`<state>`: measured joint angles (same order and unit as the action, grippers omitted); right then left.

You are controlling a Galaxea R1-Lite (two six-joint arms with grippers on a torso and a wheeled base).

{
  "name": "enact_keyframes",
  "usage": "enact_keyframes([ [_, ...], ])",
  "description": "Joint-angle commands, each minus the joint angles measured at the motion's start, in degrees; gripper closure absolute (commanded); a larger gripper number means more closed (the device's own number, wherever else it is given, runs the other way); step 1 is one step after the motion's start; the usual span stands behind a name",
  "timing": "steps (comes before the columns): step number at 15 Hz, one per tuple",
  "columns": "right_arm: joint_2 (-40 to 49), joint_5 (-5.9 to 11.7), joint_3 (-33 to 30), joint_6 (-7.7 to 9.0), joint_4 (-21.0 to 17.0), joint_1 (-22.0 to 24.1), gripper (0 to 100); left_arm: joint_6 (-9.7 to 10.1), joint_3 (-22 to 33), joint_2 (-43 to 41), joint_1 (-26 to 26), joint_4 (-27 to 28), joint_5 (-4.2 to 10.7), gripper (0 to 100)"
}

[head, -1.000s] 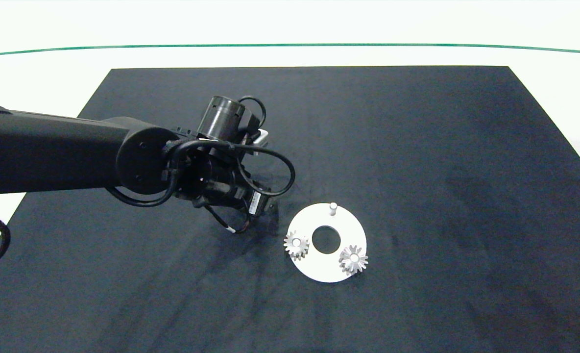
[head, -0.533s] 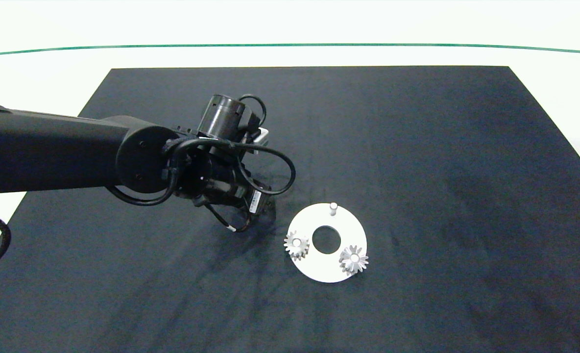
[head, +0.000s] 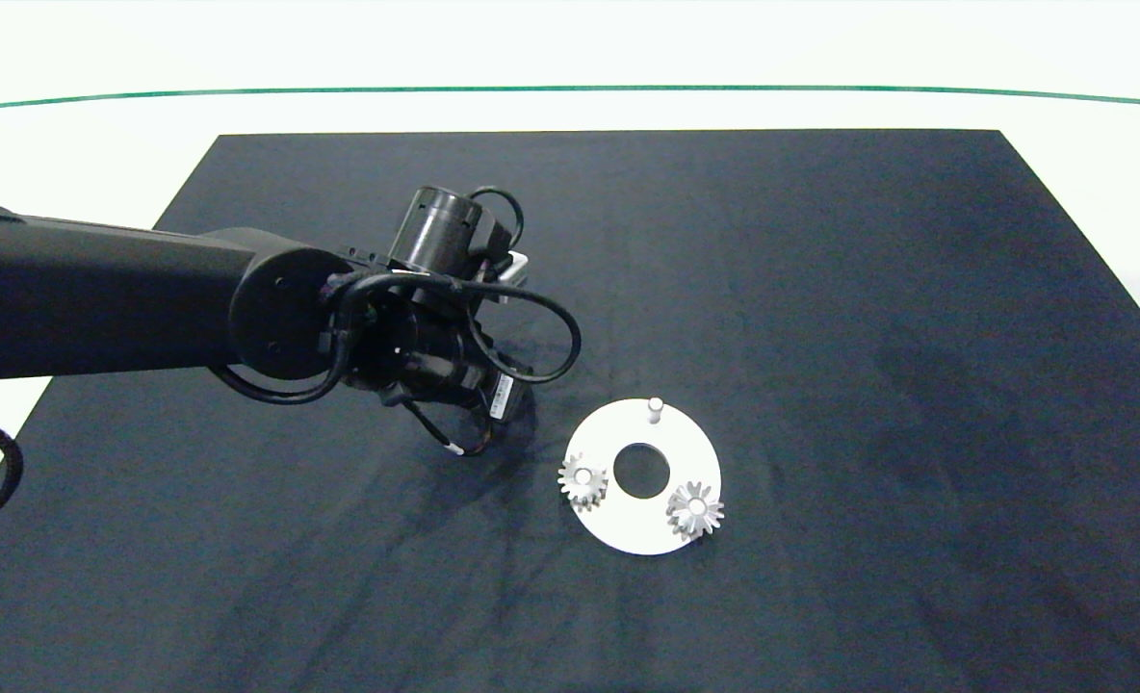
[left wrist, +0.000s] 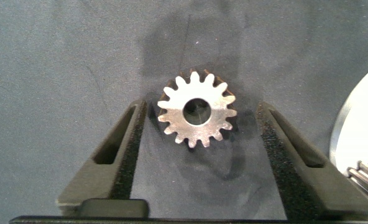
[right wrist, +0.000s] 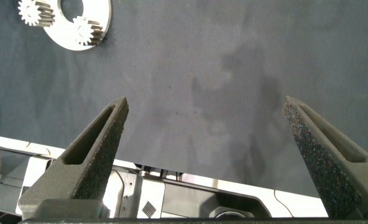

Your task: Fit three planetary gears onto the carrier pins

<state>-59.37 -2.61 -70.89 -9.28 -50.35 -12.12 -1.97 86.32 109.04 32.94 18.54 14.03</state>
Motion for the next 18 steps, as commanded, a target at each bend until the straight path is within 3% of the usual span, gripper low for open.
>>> enact_keyframes([
  [1,0.0,-0.03,0.0,-0.04,-0.3,0.0,0,0.04,0.0,0.0,0.0,0.1,0.12,37],
  [18,-0.1,-0.03,0.4,-0.04,-0.3,-0.1,0,-0.05,0.1,1.1,0.0,-0.7,0.12,71],
])
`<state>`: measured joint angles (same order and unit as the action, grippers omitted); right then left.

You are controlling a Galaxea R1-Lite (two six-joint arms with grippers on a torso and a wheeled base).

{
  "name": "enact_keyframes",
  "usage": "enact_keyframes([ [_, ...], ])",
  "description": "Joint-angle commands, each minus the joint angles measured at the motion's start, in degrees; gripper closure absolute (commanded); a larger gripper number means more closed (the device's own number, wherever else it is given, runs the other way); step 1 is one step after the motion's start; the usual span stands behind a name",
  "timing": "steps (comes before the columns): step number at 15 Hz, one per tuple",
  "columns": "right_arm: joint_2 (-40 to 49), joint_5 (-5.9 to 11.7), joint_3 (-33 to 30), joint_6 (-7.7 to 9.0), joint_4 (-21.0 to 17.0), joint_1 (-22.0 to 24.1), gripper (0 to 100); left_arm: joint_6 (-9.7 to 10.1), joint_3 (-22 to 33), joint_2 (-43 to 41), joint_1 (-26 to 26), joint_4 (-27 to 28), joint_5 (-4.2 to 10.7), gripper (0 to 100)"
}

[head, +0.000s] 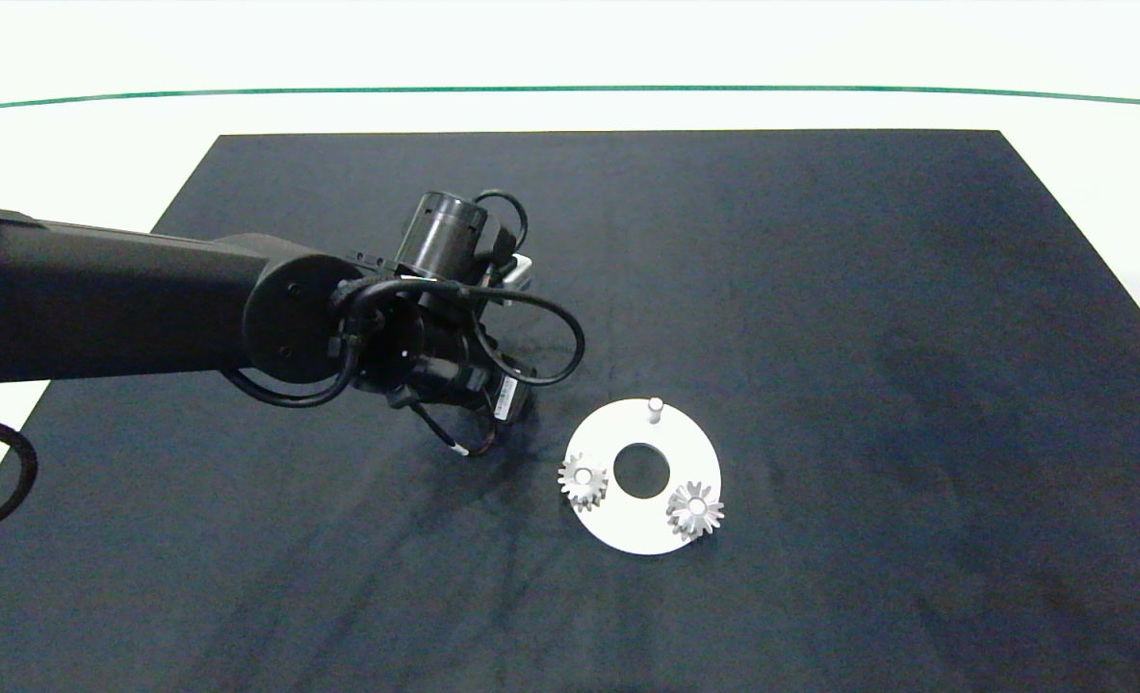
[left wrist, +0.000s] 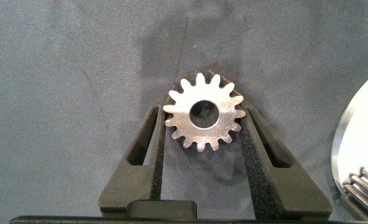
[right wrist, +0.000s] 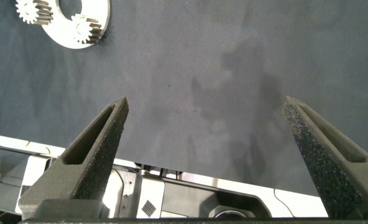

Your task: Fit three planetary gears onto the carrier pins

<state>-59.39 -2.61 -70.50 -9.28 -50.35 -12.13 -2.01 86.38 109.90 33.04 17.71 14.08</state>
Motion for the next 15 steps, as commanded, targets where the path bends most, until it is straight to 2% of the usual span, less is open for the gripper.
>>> enact_keyframes([
  [1,-0.1,-0.03,0.0,-0.04,-0.3,-0.1,0,-0.01,-0.1,0.2,-0.3,0.1,0.07,73],
  [8,-0.1,-0.03,0.1,-0.04,-0.3,-0.1,0,-0.10,0.0,-0.4,-0.2,0.2,-0.02,87],
  [15,-0.2,-0.03,0.1,-0.13,-0.3,0.0,0,0.08,-0.4,-4.7,0.3,0.4,-0.02,87],
])
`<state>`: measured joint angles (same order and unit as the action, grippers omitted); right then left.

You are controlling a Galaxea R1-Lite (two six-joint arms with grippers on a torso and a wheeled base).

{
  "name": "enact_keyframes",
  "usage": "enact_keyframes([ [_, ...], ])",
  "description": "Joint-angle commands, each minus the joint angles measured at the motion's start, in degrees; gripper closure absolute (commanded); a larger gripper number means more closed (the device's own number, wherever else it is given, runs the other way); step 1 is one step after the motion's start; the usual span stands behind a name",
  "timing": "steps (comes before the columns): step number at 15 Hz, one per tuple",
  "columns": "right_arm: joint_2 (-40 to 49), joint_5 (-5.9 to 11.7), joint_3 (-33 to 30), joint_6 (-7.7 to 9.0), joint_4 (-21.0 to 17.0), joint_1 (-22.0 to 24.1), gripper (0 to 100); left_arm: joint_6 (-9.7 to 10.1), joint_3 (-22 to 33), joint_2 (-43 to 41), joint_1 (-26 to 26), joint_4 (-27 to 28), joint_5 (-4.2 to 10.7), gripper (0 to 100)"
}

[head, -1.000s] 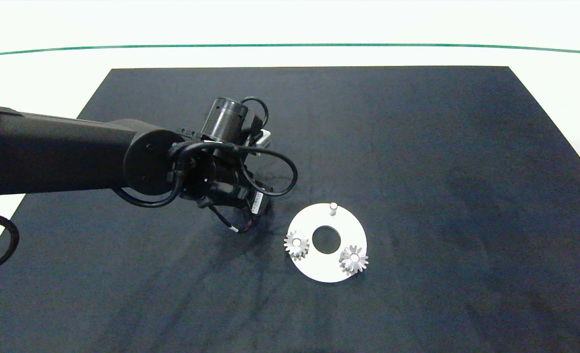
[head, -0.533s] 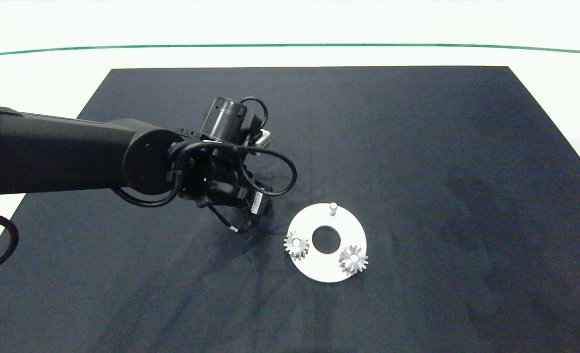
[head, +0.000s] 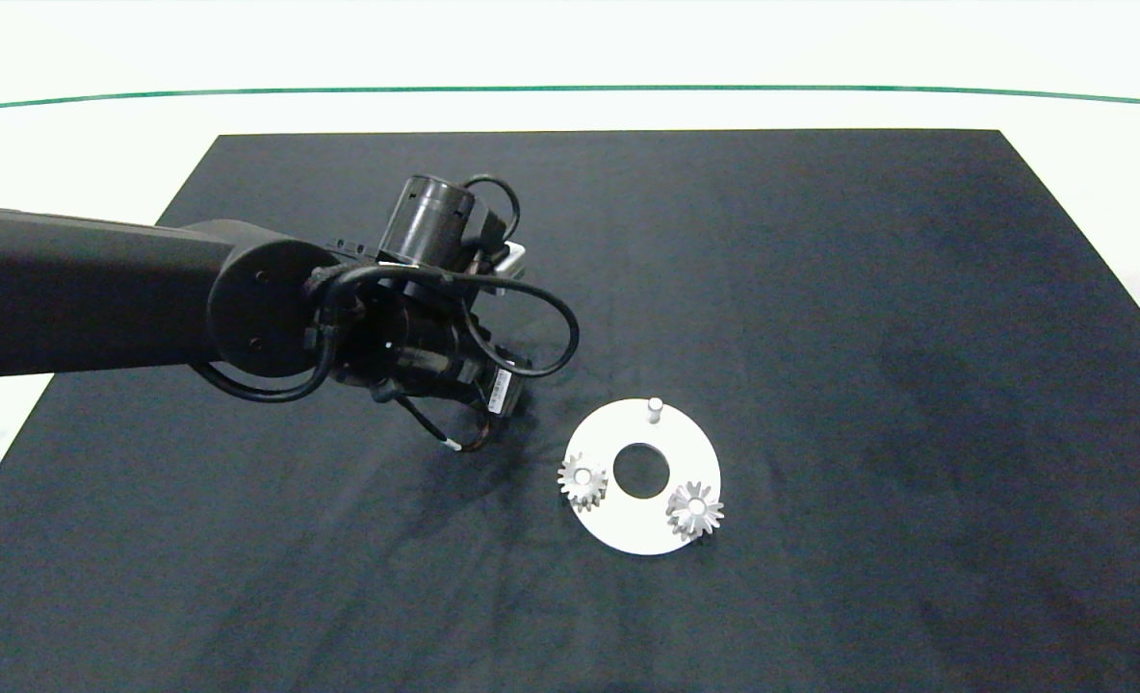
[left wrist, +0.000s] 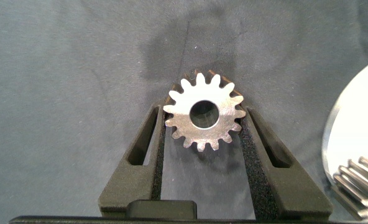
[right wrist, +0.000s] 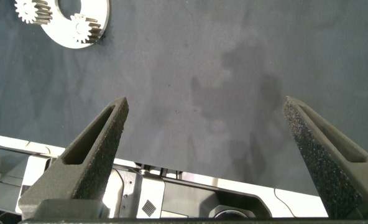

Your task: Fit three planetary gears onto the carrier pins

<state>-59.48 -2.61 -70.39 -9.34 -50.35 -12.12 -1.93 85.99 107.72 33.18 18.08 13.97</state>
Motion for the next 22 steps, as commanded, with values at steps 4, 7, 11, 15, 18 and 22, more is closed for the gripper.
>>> enact_keyframes([
  [4,-0.2,-0.12,0.0,-0.24,-0.3,0.4,0,0.08,-0.8,-7.1,2.2,0.4,0.09,87],
  [7,0.1,-0.12,-0.1,-0.24,-0.3,0.5,0,0.34,-3.8,-11.4,6.4,0.4,0.18,87],
  [11,1.8,-0.29,-0.1,-0.15,-0.2,0.5,0,2.89,-9.1,-13.8,12.0,0.0,1.06,87],
  [15,1.5,-0.91,0.1,-0.15,-0.3,0.4,0,3.33,-9.7,-13.0,13.1,-0.3,7.12,87],
  [18,2.1,-0.82,0.3,-0.07,-0.3,0.6,0,3.42,-10.5,-11.9,15.5,-1.6,9.50,87],
  [22,2.6,-0.82,1.4,-0.07,-0.3,2.4,0,3.86,-11.0,-11.4,18.2,-1.8,9.58,87],
])
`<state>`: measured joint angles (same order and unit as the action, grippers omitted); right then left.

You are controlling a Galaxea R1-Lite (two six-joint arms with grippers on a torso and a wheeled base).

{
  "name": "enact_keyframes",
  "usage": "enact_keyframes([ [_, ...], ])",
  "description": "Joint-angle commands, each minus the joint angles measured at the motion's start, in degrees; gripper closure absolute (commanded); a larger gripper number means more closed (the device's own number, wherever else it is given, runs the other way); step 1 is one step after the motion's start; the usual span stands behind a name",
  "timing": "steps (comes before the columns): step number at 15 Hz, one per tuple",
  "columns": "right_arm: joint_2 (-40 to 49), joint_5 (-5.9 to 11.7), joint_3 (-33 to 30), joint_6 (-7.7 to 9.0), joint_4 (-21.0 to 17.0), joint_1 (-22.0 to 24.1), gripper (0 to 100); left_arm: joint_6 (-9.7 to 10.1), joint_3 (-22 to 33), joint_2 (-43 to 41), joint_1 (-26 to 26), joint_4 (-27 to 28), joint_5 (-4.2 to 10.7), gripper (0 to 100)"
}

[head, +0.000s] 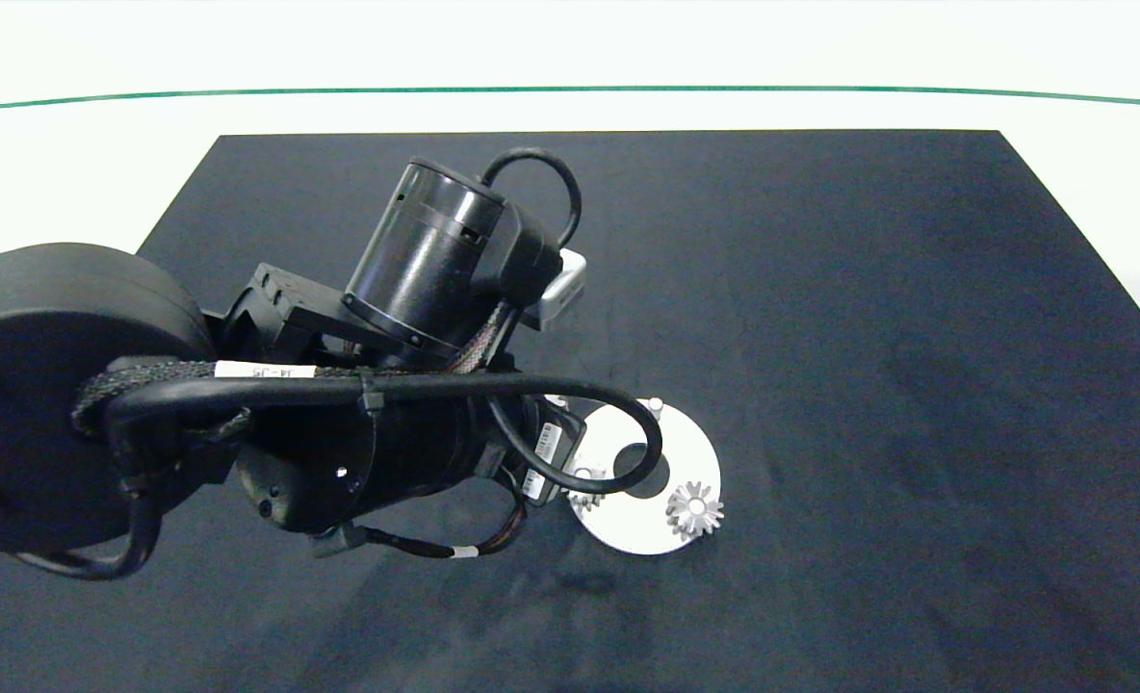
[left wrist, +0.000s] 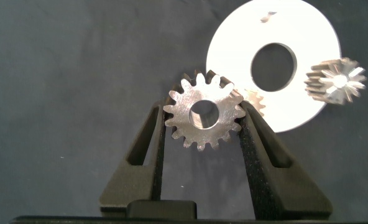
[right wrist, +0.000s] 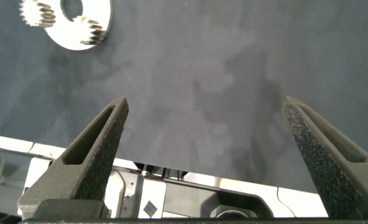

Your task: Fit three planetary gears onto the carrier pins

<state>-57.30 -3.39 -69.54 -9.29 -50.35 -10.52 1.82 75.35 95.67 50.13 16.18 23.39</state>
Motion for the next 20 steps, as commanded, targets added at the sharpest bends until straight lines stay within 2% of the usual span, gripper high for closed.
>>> enact_keyframes([
  [1,0.5,-0.04,0.5,-0.12,-0.3,0.8,0,0.03,-0.8,0.7,1.9,0.1,0.16,87],
  [4,2.2,-0.13,0.5,-0.12,-0.3,0.8,0,-0.67,-0.9,1.9,4.4,-1.4,0.07,87],
  [7,4.9,-0.04,1.8,-0.12,-0.4,0.9,0,-5.86,-0.7,3.7,4.3,-4.9,0.07,87],
  [10,6.1,-0.04,4.1,-0.20,-0.4,0.9,0,-8.50,0.7,5.7,4.6,-7.1,0.07,87],
  [12,7.5,-0.04,5.6,-0.73,-0.3,0.9,0,-8.94,2.8,7.4,4.8,-7.1,-0.01,87],
  [15,7.7,0.05,5.7,-1.26,-0.4,0.9,0,-10.69,6.1,9.6,6.1,-6.9,-0.01,87],
  [20,8.0,0.05,5.9,-2.05,-0.4,1.2,0,-10.96,10.9,14.3,6.6,-4.6,-0.01,87],
])
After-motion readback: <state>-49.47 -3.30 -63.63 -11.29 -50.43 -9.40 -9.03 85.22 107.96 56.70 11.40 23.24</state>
